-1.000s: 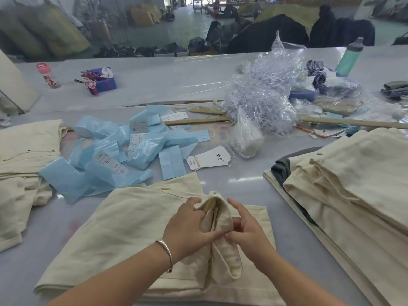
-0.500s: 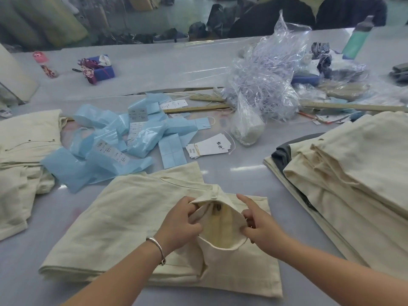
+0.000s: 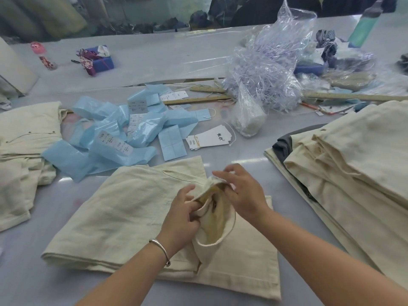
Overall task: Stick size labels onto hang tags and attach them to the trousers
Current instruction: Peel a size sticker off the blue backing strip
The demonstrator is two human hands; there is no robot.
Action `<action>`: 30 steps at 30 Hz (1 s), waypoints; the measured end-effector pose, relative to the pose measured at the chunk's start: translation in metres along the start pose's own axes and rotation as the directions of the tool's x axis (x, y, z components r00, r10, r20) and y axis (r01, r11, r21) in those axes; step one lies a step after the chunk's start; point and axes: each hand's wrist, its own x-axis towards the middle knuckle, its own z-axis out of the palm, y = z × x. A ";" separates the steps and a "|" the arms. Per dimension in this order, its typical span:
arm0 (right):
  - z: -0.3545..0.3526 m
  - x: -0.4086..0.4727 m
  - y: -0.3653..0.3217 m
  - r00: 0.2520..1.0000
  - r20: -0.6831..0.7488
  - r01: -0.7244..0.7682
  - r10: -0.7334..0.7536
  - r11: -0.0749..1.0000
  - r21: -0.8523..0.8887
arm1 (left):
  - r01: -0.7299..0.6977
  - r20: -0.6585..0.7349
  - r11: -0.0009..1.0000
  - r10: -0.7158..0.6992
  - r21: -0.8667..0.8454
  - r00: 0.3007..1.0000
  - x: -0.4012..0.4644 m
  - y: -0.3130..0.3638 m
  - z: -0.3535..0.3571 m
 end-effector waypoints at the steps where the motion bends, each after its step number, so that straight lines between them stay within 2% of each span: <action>1: 0.001 0.009 -0.006 1.000 0.001 -0.007 0.007 1.000 0.028 | -0.067 -0.060 0.992 0.074 0.107 0.995 -0.001 0.001 -0.001; 4: 0.005 0.033 -0.015 0.986 0.051 -0.165 0.160 0.981 0.106 | -0.231 -0.166 0.905 0.305 0.358 0.938 -0.006 0.010 -0.006; 7: 0.010 0.050 -0.016 0.937 0.140 -0.336 0.320 0.936 0.110 | -0.304 -0.172 0.863 0.398 0.403 0.901 -0.014 0.017 -0.009; 9: 0.013 0.055 -0.016 0.907 0.204 -0.396 0.370 0.911 0.111 | -0.295 -0.144 0.853 0.387 0.430 0.911 -0.024 0.015 -0.007; 13: 0.012 0.059 -0.015 0.825 0.346 -0.552 0.447 0.768 0.325 | -0.206 -0.155 0.864 0.306 0.460 0.939 -0.051 0.006 0.000; 19: 0.011 0.059 -0.012 0.723 0.464 -0.690 0.513 0.579 0.435 | -0.215 -0.266 0.876 0.351 0.432 0.898 -0.072 -0.011 -0.003; 22: 0.012 0.056 -0.009 0.709 0.462 -0.705 0.532 0.527 0.475 | -0.251 -0.254 0.850 0.398 0.462 0.881 -0.076 -0.016 0.000; 27: 0.013 0.048 -0.005 0.693 0.480 -0.714 0.538 0.419 0.561 | -0.247 -0.282 0.869 0.389 0.429 0.877 -0.072 -0.013 0.005; 30: 0.011 0.041 -0.006 0.679 0.545 -0.717 0.491 0.286 0.635 | -0.213 -0.221 0.894 0.317 0.393 0.922 -0.062 -0.005 0.007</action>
